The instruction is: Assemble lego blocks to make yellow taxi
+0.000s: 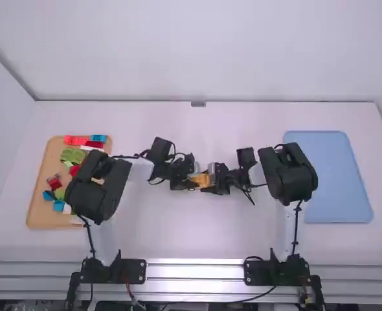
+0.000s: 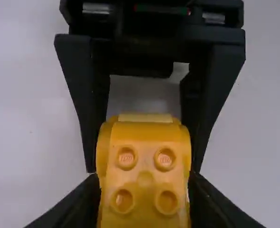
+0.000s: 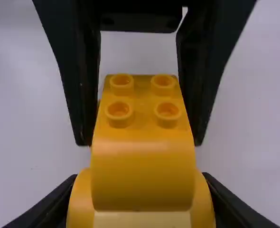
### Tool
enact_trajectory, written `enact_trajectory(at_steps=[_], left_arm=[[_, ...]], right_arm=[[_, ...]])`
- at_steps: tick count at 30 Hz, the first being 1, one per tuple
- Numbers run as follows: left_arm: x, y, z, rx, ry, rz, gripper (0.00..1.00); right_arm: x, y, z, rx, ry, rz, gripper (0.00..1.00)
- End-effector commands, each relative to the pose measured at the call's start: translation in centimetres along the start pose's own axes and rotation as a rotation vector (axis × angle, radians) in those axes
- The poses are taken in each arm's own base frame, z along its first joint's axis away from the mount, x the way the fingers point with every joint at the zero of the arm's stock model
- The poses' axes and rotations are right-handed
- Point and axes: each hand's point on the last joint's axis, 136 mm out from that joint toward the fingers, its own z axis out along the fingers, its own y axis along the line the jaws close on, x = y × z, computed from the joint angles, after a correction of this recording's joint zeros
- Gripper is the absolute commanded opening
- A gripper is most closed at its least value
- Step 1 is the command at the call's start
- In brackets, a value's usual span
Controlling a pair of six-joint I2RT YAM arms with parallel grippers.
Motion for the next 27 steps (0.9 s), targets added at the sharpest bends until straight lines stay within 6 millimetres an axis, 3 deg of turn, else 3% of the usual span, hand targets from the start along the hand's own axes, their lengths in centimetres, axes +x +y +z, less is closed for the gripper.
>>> enact_trajectory(at_steps=[1, 7, 12, 14, 15, 17, 22, 26, 27], left_arm=[[0.8, 0.7, -1.3, -0.05, 0.045, -0.006, 0.48], [-0.4, 1.4, -4.2, -0.095, 0.041, 0.01, 0.48], [-0.9, 2.0, -8.6, -0.165, 0.055, -0.002, 0.47], [-0.9, 2.7, -9.9, -0.204, 0.047, -0.038, 0.64], [-0.7, 3.5, -11.1, -0.242, 0.037, -0.085, 0.99], [-0.3, 4.5, -12.1, -0.285, 0.021, -0.159, 0.99], [1.4, 5.6, -13.9, -0.353, 0.001, -0.304, 0.99], [2.4, 5.4, -14.2, -0.361, 0.011, -0.3, 0.99], [2.8, 5.4, -14.1, -0.371, 0.009, -0.294, 0.99]], right_arm=[[0.2, 0.1, 0.0, -0.006, -0.012, 0.004, 0.41], [0.2, 0.1, 0.0, -0.006, -0.012, 0.008, 0.41], [0.0, -0.3, -0.1, -0.001, -0.014, -0.002, 0.41], [-0.2, -0.7, -0.2, 0.005, -0.016, -0.012, 0.4], [-0.4, -1.3, -0.5, 0.018, -0.022, -0.019, 0.39], [-0.8, -1.9, -1.2, 0.039, -0.026, -0.03, 0.37], [-2.0, -4.7, -4.6, 0.17, 0.013, 0.052, 0.34], [-2.0, -7.0, -8.8, 0.343, 0.118, 0.098, 0.35], [-1.8, -7.7, -11.3, 0.429, 0.191, 0.102, 0.36]])
